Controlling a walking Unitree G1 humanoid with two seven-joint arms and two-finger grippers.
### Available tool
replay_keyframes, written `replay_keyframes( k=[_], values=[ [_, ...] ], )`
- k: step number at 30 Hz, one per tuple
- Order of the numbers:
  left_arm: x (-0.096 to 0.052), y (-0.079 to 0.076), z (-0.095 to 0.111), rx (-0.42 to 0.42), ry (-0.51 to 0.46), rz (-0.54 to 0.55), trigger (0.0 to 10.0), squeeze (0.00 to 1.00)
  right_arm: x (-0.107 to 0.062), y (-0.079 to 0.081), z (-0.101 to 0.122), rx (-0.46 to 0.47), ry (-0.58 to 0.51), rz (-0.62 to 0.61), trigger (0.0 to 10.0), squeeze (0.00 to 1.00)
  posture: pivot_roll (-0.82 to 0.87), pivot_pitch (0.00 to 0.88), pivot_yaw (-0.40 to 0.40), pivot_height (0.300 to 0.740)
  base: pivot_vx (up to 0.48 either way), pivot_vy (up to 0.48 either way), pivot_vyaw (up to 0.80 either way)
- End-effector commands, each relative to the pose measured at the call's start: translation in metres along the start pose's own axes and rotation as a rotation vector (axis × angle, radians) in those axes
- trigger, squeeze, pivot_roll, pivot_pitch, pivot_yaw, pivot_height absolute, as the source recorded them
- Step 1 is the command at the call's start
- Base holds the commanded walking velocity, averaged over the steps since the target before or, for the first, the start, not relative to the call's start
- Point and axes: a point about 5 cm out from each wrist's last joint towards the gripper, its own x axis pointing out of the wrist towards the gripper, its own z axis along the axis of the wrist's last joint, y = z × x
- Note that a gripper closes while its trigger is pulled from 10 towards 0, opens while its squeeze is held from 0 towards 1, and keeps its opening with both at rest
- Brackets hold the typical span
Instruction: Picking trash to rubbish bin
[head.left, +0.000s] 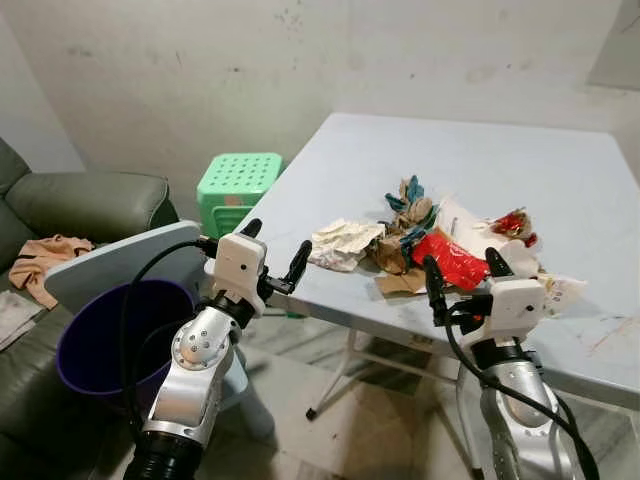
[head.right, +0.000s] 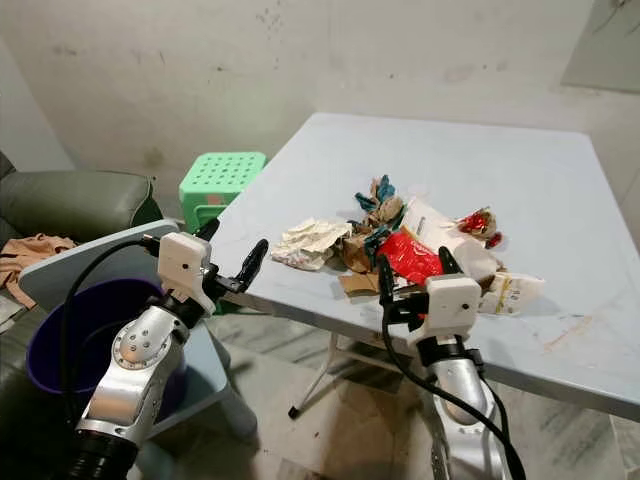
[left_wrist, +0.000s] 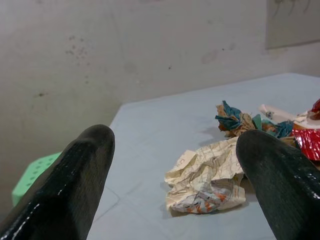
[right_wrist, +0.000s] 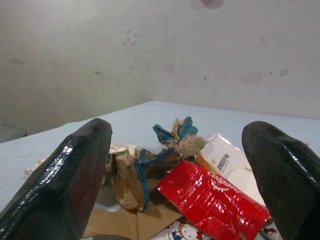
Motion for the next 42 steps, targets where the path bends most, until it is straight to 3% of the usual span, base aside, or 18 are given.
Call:
replay_keyframes(
  k=[1,8,18,23,35,38,39,40,41,42],
  values=[
    [-0.001,-0.007,0.000,0.024,0.002,-0.029,10.0,0.00,0.001,0.000,0.006,-0.025,-0.031,-0.021,10.0,0.00,0.02,0.000,0.078,0.740,0.000,0.000,0.00],
    [-0.009,-0.029,-0.006,0.022,0.017,-0.190,10.0,0.00,0.005,-0.008,0.002,-0.051,0.013,-0.128,10.0,0.00,0.03,0.005,0.073,0.740,0.000,0.000,0.00],
    [-0.013,-0.039,-0.002,-0.005,0.006,-0.237,10.0,0.00,0.011,-0.015,-0.005,-0.086,0.084,-0.256,10.0,0.00,0.04,0.040,0.069,0.740,0.000,0.000,0.00],
    [-0.013,-0.044,0.000,-0.008,0.000,-0.248,10.0,0.00,0.019,-0.021,-0.014,-0.082,0.178,-0.358,10.0,0.00,0.04,0.055,0.065,0.740,0.000,0.000,0.00],
    [-0.013,-0.045,0.003,-0.017,0.000,-0.243,10.0,0.00,0.030,-0.029,-0.020,-0.097,0.238,-0.464,10.0,0.00,0.05,0.060,0.059,0.740,0.000,0.000,0.00],
    [-0.015,-0.051,0.002,-0.038,0.016,-0.286,10.0,0.00,0.032,-0.031,-0.022,-0.094,0.256,-0.485,10.0,0.00,0.05,0.061,0.058,0.740,0.000,0.000,0.00],
    [-0.016,-0.053,0.001,-0.036,0.019,-0.300,10.0,0.00,0.032,-0.030,-0.022,-0.092,0.256,-0.483,8.5,0.00,0.05,0.061,0.058,0.740,0.000,0.000,0.00],
    [-0.018,-0.055,0.001,-0.034,0.020,-0.313,10.0,0.00,0.032,-0.030,-0.021,-0.095,0.252,-0.484,7.9,0.00,0.05,0.061,0.058,0.740,0.000,0.000,0.00],
    [-0.018,-0.055,0.001,-0.034,0.020,-0.313,10.0,0.00,0.032,-0.030,-0.021,-0.095,0.252,-0.484,7.9,0.00,0.05,0.061,0.058,0.740,0.000,0.000,0.00],
    [-0.019,-0.059,-0.001,-0.039,0.030,-0.333,10.0,0.00,0.032,-0.031,-0.021,-0.100,0.249,-0.490,8.9,0.00,0.05,0.062,0.058,0.740,0.000,0.000,0.00]
  ],
)
